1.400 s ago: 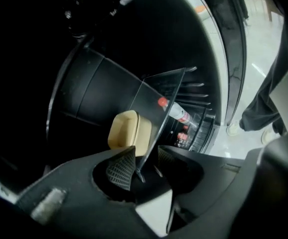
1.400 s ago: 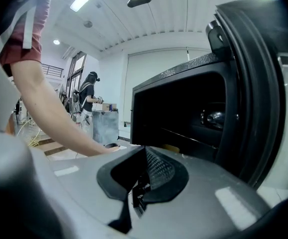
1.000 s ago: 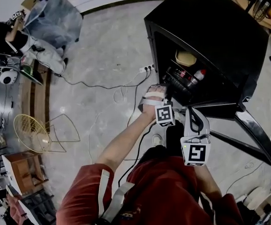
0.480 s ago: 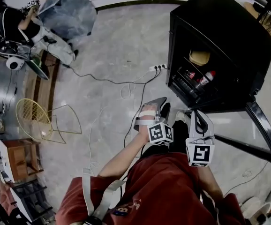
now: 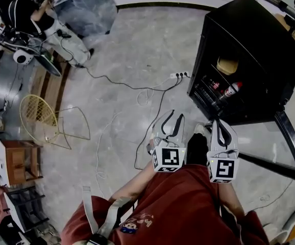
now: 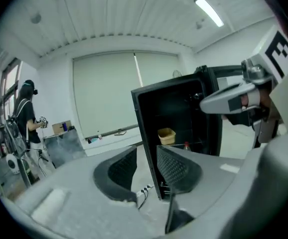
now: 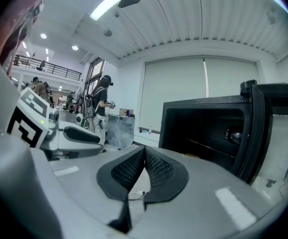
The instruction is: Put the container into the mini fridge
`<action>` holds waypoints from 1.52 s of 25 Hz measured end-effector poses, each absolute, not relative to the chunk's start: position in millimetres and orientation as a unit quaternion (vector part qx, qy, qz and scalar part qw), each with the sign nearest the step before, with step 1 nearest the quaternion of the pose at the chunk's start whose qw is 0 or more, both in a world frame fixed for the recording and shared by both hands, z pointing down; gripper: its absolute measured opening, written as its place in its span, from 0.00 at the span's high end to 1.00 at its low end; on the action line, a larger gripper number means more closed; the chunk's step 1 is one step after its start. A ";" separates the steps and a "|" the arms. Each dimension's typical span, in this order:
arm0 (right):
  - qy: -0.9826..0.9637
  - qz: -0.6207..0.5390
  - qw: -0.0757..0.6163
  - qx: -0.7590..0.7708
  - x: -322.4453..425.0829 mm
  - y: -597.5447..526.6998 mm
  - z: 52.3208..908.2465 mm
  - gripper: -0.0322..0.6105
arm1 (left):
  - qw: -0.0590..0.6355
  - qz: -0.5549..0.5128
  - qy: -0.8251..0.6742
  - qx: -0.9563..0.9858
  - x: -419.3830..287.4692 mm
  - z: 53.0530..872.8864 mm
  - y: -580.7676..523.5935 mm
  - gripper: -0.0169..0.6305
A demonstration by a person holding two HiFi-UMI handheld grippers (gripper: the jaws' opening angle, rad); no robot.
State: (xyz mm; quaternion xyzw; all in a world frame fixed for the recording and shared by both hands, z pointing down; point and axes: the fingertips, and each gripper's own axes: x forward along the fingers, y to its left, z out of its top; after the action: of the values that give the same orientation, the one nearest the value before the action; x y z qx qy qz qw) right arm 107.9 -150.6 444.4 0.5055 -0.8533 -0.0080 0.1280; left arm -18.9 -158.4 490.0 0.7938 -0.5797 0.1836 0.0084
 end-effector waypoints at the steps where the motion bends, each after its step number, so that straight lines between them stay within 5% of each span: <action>1: -0.854 -0.008 0.128 0.504 106.5 -151.0 444.9 0.95 | 0.010 0.168 -0.586 0.793 -23.2 484.3 -154.3 0.77; 10: -0.855 -0.021 0.119 0.504 105.9 -149.2 429.6 0.95 | -0.002 0.057 -0.630 0.774 -63.2 416.6 -129.1 0.80; 24: -0.844 -0.027 0.110 0.524 119.8 -148.1 416.9 0.95 | -0.022 0.061 -0.660 0.748 -94.7 398.1 -116.4 0.80; 38: -0.845 -0.025 0.113 0.522 119.9 -144.3 419.8 0.95 | -0.025 0.060 -0.656 0.752 -93.6 403.4 -116.6 0.96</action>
State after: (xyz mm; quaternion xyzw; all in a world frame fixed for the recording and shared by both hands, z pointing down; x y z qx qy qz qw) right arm 119.9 -144.3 419.8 0.5220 -0.8450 -0.0254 0.1130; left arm -93.6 -116.6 403.4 0.7521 -0.6558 0.0602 -0.0250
